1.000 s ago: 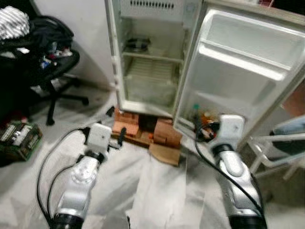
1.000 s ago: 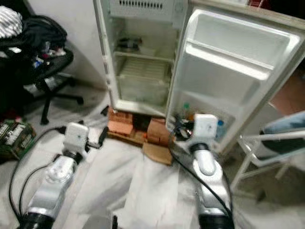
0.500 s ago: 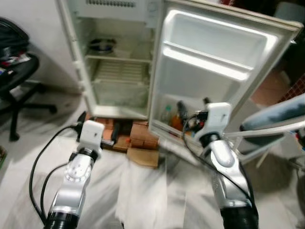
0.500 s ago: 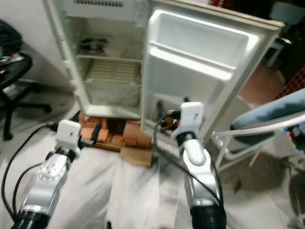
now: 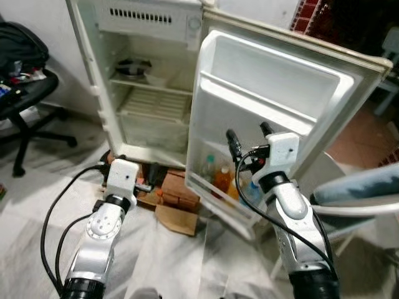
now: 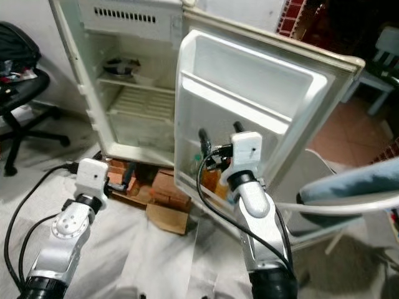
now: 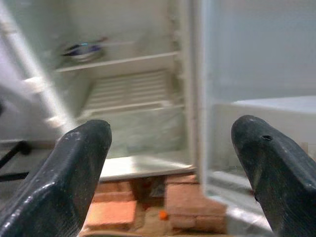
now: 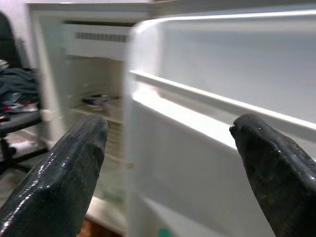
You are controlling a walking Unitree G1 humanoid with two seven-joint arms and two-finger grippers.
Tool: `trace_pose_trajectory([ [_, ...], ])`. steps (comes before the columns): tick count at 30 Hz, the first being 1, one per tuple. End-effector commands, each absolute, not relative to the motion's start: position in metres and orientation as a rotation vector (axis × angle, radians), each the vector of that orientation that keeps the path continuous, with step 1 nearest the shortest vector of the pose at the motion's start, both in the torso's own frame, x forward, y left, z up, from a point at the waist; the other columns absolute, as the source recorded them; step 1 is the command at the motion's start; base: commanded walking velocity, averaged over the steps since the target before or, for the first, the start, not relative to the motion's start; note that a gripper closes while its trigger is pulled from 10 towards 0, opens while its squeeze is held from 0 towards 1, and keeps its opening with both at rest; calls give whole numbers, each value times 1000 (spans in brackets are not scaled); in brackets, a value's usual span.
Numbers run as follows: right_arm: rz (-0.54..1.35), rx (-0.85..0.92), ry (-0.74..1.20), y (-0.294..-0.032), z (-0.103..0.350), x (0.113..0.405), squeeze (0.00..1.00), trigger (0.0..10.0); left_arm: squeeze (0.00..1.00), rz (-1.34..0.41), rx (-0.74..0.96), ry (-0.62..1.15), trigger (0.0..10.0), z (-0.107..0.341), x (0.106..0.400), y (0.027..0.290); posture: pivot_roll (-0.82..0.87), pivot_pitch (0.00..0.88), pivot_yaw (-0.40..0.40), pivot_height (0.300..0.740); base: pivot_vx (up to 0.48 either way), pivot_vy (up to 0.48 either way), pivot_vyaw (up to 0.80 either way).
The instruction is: Restocking fridge
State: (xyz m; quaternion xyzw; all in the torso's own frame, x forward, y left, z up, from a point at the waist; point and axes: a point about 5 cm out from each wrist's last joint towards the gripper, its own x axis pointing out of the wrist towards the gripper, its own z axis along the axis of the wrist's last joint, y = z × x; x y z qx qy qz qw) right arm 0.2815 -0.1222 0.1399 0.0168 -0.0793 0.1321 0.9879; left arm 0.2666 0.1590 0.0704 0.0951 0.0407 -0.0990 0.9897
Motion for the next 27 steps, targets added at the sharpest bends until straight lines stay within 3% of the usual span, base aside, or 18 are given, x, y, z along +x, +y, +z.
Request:
trace_pose_trajectory([
  [1,237,27,-165,-134,140,282,0,10000,0,-239,186,70,10000,73,268,146,52,0,-46,740,296,-375,0],
  [8,324,89,-169,-127,141,278,0,10000,0,-238,150,65,10000,73,263,144,53,0,-50,740,115,-293,0],
  [12,656,220,-88,-103,137,257,0,10000,0,-238,143,88,10000,68,258,146,51,0,-48,740,0,0,0],
  [13,656,220,-88,-103,137,257,0,10000,0,-238,143,88,10000,68,258,146,51,0,-48,740,0,0,0],
  [15,869,253,4,-96,130,236,0,10000,0,-243,140,91,10000,67,256,146,53,0,-48,740,0,0,0],
  [17,949,218,77,-105,120,224,0,10000,0,-245,139,92,10000,67,256,146,54,0,-49,740,0,0,0],
  [21,932,89,145,-126,104,221,0,10000,0,-243,142,94,10000,67,255,147,54,0,-49,740,0,0,0],
  [26,785,-95,187,-152,91,234,0,10000,0,-244,147,103,10000,66,253,148,53,0,-47,740,0,0,0],
  [27,669,-120,161,-163,96,246,0,10000,0,-241,152,111,10000,65,251,149,52,0,-46,740,0,0,0],
])
